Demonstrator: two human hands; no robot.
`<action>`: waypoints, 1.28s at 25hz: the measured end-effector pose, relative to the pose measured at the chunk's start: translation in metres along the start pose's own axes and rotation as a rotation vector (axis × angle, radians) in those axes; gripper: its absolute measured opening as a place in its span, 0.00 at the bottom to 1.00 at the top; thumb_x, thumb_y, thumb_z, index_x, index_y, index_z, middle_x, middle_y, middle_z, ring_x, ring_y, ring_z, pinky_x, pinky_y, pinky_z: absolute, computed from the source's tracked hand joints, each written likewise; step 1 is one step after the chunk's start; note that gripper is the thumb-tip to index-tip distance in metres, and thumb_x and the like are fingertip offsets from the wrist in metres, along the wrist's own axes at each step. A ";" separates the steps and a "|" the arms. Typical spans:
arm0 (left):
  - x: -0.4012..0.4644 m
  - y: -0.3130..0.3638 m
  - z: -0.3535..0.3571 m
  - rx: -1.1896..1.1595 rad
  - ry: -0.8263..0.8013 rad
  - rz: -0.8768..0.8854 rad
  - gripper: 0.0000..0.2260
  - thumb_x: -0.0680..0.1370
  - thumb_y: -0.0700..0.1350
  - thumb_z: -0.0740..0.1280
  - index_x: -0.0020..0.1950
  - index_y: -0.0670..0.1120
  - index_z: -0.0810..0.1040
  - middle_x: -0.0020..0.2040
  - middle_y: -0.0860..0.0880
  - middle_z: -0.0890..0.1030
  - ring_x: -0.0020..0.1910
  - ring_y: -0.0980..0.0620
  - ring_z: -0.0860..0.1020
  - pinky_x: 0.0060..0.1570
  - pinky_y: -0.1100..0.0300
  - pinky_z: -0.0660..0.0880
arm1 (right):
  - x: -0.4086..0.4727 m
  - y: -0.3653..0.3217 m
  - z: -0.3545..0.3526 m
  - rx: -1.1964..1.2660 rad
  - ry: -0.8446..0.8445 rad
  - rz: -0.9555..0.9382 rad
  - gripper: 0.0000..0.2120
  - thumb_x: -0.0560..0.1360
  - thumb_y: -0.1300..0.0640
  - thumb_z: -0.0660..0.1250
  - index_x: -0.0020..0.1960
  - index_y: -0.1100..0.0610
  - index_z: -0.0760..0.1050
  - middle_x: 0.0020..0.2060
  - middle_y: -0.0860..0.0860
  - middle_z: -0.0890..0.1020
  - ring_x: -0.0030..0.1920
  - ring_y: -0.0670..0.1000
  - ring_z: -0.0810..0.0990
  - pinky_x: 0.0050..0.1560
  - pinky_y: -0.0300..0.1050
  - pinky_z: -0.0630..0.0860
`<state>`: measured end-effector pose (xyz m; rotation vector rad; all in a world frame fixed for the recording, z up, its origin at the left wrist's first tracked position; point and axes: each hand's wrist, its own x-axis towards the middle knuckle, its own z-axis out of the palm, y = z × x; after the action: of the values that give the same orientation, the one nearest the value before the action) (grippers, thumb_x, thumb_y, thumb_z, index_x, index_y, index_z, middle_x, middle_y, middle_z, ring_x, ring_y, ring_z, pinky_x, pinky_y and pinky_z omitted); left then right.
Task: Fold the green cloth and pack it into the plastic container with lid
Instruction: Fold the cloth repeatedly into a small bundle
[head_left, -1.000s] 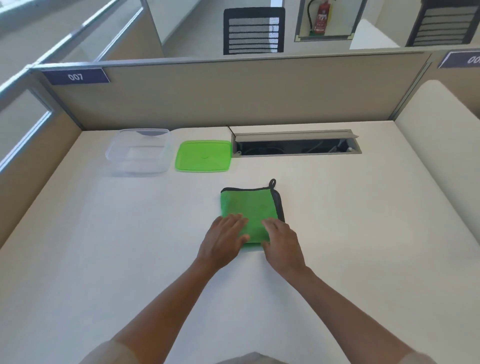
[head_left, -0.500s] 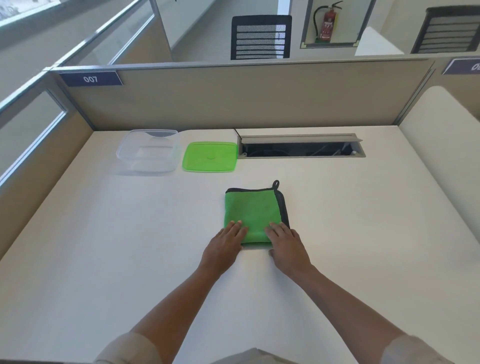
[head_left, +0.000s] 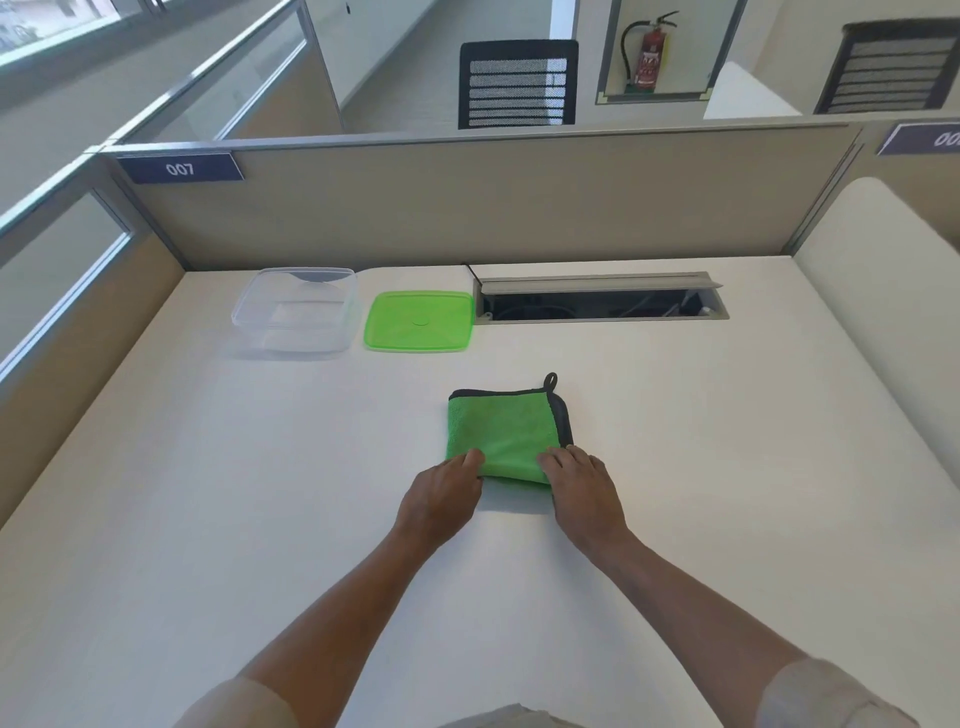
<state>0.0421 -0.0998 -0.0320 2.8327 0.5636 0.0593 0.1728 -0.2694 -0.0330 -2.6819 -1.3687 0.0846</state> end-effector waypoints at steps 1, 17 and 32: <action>-0.001 -0.001 0.000 -0.017 0.042 0.012 0.06 0.79 0.44 0.59 0.54 0.46 0.71 0.42 0.47 0.81 0.38 0.40 0.79 0.34 0.52 0.72 | 0.002 0.001 -0.001 0.021 0.013 0.002 0.22 0.72 0.69 0.58 0.62 0.55 0.73 0.55 0.50 0.79 0.57 0.56 0.75 0.56 0.49 0.72; -0.007 -0.037 -0.010 -0.457 0.116 -0.108 0.07 0.79 0.44 0.67 0.57 0.49 0.76 0.48 0.52 0.83 0.47 0.47 0.79 0.46 0.53 0.75 | 0.008 0.014 -0.011 0.460 0.188 0.258 0.13 0.73 0.54 0.69 0.55 0.49 0.71 0.36 0.48 0.79 0.38 0.54 0.78 0.34 0.46 0.71; 0.074 -0.032 -0.016 -0.512 0.201 -0.492 0.18 0.82 0.55 0.56 0.36 0.50 0.60 0.32 0.50 0.73 0.32 0.46 0.70 0.29 0.54 0.60 | 0.086 0.028 -0.023 0.655 0.229 0.476 0.10 0.76 0.44 0.65 0.46 0.48 0.66 0.35 0.43 0.76 0.38 0.54 0.76 0.36 0.47 0.68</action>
<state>0.0977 -0.0392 -0.0250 2.1457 1.0943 0.3441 0.2482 -0.2184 -0.0132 -2.2880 -0.4904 0.2193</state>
